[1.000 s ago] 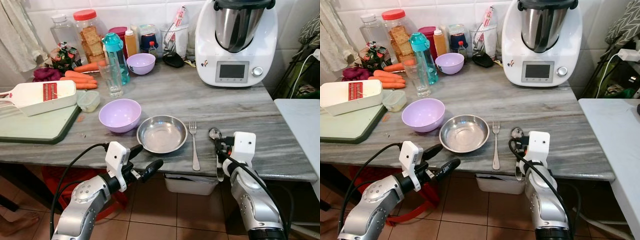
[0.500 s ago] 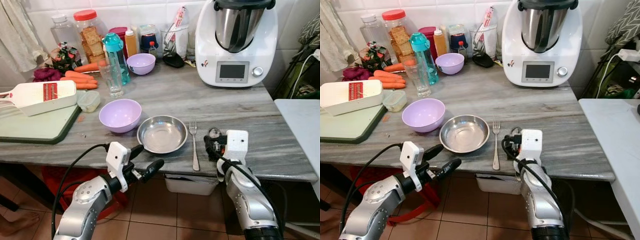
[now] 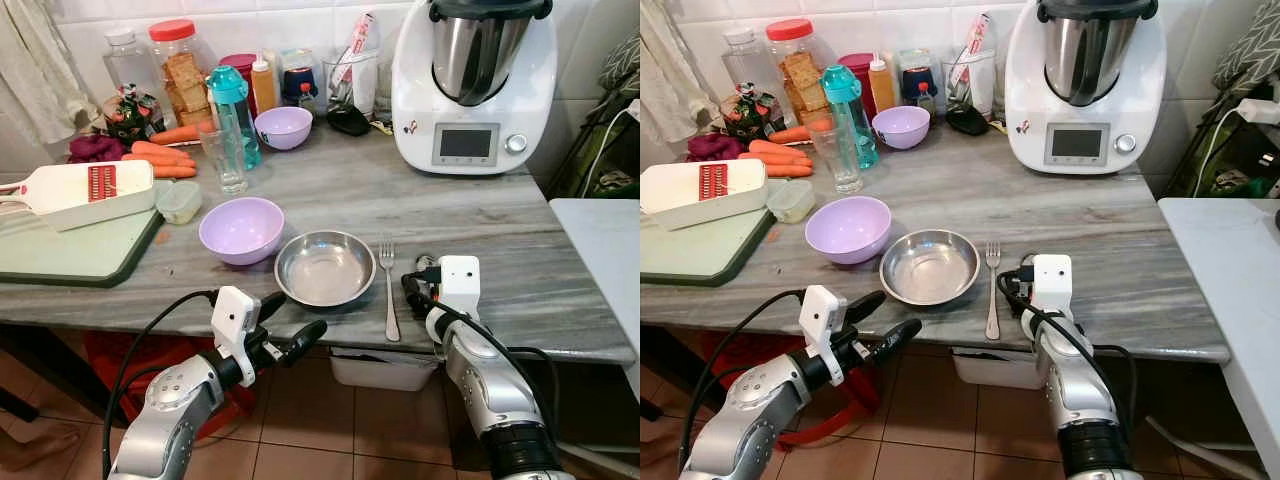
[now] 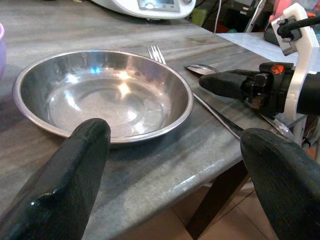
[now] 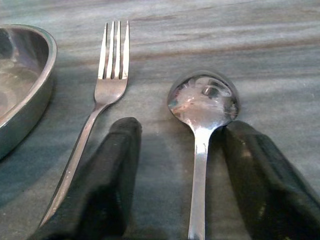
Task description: Setting the table
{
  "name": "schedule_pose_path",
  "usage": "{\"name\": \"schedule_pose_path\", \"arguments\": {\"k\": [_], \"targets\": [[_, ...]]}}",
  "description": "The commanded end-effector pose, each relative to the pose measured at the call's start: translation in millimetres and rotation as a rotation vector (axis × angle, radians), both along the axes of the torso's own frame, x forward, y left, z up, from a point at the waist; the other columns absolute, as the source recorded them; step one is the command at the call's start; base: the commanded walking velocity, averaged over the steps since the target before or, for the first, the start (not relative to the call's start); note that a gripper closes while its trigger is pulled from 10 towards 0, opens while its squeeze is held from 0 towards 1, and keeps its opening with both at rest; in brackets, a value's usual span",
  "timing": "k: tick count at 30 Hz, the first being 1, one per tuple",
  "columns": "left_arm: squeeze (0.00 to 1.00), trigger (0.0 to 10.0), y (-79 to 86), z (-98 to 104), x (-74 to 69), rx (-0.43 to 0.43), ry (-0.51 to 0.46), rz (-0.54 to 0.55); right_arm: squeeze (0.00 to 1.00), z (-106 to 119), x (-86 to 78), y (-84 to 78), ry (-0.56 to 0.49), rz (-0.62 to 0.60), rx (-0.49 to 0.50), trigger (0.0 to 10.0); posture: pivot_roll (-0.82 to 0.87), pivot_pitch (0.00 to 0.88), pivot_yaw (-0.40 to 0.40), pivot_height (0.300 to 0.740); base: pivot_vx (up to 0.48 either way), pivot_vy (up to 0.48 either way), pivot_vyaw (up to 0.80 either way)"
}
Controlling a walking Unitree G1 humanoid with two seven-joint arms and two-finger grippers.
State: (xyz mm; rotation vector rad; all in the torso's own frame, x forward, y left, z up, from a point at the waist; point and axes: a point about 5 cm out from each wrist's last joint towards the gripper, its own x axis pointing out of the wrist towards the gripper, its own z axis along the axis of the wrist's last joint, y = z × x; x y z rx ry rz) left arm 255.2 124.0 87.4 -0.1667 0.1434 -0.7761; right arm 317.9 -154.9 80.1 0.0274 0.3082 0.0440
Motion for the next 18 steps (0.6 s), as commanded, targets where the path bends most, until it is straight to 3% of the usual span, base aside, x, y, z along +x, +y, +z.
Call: {"name": "schedule_pose_path", "arguments": {"k": [1, 18], "targets": [[0.0, 10.0, 3.4, 2, -0.6, 0.019, -0.005, 0.004, 0.0, -13, -4.7, -2.2, 0.076, -0.016, 0.009, 0.0, 0.01, 0.0, 0.083, 0.74, 0.0, 0.0, 0.0], [0.0, 10.0, 0.9, 2, -1.9, -0.016, 0.021, -0.056, 0.0, -22, -12.5, -13.1, 0.117, -0.097, 0.055, 0.0, 0.01, 0.0, 0.086, 0.74, 0.0, 0.0, 0.0]]}}
